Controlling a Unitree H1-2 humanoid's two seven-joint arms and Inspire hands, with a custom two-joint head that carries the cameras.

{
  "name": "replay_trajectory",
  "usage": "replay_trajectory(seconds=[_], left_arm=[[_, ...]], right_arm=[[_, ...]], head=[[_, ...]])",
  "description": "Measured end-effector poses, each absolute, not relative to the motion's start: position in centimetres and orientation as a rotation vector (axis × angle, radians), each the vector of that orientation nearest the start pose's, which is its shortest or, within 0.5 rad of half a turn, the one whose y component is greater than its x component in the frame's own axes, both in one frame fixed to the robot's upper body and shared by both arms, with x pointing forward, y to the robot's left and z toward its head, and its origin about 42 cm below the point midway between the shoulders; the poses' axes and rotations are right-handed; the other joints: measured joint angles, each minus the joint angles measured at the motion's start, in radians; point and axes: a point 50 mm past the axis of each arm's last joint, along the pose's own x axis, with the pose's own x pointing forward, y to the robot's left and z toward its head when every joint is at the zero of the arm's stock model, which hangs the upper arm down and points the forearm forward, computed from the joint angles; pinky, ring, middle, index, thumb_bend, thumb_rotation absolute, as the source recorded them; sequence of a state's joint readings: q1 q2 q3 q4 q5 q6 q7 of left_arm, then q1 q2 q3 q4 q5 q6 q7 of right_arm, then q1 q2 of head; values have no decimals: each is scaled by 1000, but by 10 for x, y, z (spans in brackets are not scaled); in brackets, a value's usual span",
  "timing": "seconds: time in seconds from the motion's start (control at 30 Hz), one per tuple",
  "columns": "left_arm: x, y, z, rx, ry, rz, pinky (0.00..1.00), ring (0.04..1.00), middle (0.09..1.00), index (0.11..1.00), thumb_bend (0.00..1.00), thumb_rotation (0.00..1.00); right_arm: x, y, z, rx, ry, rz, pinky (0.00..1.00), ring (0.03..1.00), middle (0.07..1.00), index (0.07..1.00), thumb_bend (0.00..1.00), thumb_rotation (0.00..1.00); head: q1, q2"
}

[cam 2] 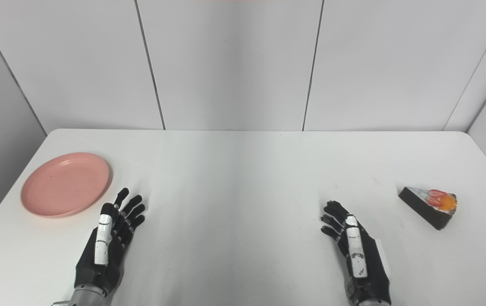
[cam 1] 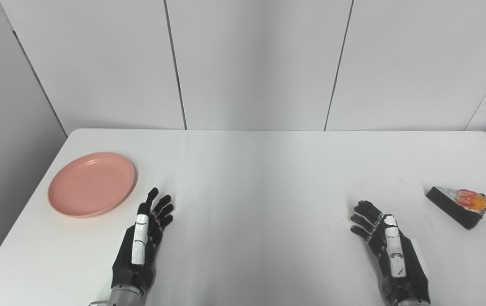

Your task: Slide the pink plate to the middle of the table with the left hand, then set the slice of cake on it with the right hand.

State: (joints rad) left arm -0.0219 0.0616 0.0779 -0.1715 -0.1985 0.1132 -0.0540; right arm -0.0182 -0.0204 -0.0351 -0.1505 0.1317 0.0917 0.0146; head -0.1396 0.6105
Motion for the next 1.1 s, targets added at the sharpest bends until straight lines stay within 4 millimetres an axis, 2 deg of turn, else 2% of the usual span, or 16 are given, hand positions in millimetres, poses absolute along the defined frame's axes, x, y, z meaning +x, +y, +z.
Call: replay_trajectory(seconds=[1.1], left_arm=[[288,246,144,-124,-87,-22,926,909,900,951,781,1000]], right_arm=[[288,-222,136,100,-78,0,768,785,790,785,858,953]], head=[[-2,-2]])
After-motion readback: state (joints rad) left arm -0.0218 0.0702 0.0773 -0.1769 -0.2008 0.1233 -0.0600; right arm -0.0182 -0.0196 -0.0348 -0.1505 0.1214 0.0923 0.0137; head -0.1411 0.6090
